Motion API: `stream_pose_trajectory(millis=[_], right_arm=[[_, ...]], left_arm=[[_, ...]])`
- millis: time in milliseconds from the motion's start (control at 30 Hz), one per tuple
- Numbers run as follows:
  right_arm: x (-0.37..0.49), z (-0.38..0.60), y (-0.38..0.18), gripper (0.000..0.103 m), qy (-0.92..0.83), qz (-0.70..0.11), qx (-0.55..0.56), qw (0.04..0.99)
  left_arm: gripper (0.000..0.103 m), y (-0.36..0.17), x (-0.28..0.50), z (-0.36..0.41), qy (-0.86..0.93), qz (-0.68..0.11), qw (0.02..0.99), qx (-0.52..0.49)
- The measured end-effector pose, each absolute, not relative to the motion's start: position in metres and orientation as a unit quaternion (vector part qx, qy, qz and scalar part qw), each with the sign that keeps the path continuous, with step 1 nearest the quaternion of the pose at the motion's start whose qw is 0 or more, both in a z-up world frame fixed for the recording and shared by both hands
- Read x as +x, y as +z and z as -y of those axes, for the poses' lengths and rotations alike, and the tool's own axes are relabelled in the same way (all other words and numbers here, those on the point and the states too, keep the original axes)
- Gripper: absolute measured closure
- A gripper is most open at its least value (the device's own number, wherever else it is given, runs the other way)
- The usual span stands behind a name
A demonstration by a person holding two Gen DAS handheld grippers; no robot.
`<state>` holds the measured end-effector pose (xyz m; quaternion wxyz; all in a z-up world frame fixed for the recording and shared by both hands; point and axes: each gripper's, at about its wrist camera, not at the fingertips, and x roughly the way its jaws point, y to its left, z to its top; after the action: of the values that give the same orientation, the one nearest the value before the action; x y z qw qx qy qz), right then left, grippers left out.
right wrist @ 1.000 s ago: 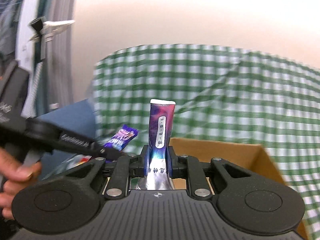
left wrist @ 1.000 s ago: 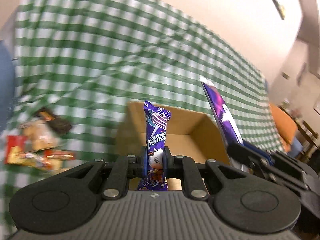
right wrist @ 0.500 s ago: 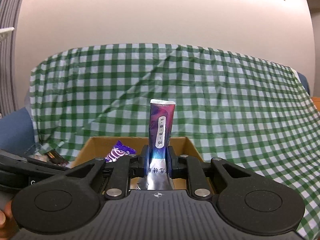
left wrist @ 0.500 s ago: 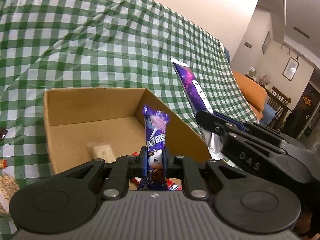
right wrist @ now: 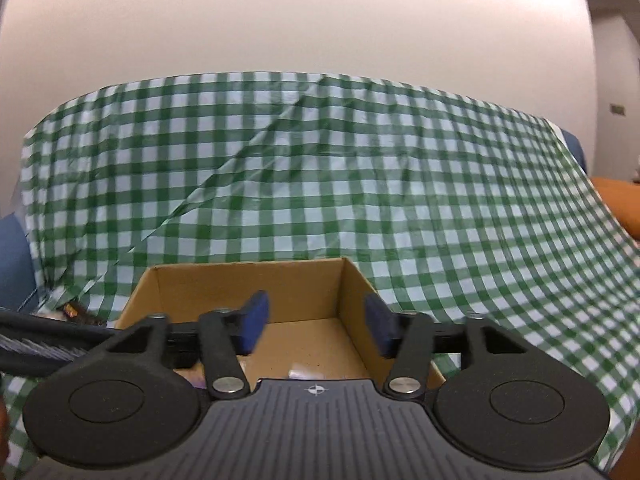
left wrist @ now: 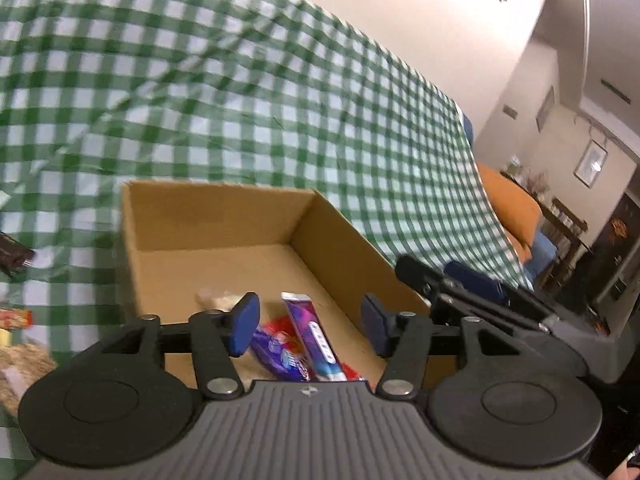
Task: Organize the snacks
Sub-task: 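Release both snacks into the box and swing both tools away, then grasp the round bean cake bag with the right tool while the left tool grasps the yellow cone snack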
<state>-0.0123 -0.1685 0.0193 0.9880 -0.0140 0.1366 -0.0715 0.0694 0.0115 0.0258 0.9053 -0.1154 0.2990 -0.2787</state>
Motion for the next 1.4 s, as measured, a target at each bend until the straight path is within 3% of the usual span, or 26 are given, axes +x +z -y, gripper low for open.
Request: stream_pose_trajectory(millis=[167, 267, 500, 700, 833, 1033, 1100, 1167, 1233, 1400], right_arm=[[-0.009, 0.15, 0.019, 0.045, -0.058, -0.134, -0.007, 0.989], [-0.009, 0.132, 0.02, 0.044, -0.037, -0.126, -0.005, 0.991], [-0.015, 0.072, 0.018, 0.041, 0.055, -0.092, -0.024, 0.994], [-0.014, 0.016, 0.007, 0.04, 0.15, -0.095, -0.058, 0.982], [-0.008, -0.014, -0.004, 0.036, 0.204, -0.12, -0.075, 0.969], [0.012, -0.055, -0.033, 0.023, 0.242, -0.192, -0.113, 0.944], [0.028, -0.065, -0.046, 0.021, 0.235, -0.228, -0.122, 0.937], [0.042, -0.07, -0.059, 0.021, 0.219, -0.257, -0.127, 0.933], [0.057, -0.075, -0.071, 0.017, 0.207, -0.286, -0.127, 0.927], [0.085, -0.077, -0.099, 0.015, 0.183, -0.338, -0.121, 0.915]], left_arm=[[0.038, 0.039, 0.065, -0.059, -0.235, -0.278, 0.921, -0.136], [0.025, 0.054, 0.057, -0.1, -0.159, -0.257, 0.945, -0.125], [0.023, 0.084, 0.014, -0.198, 0.164, -0.151, 0.975, 0.0], [0.022, 0.086, 0.003, -0.275, 0.381, -0.164, 0.91, 0.029], [0.02, 0.078, 0.012, -0.303, 0.406, -0.205, 0.891, 0.008], [0.019, 0.097, 0.032, -0.275, 0.292, -0.099, 0.951, 0.012], [0.019, 0.089, 0.052, -0.26, 0.181, -0.128, 0.975, 0.004], [0.023, 0.068, 0.082, -0.245, 0.07, -0.219, 0.973, 0.004], [0.039, 0.042, 0.108, -0.224, 0.014, -0.301, 0.953, 0.041], [0.037, -0.015, 0.143, -0.193, -0.038, -0.371, 0.916, 0.145]])
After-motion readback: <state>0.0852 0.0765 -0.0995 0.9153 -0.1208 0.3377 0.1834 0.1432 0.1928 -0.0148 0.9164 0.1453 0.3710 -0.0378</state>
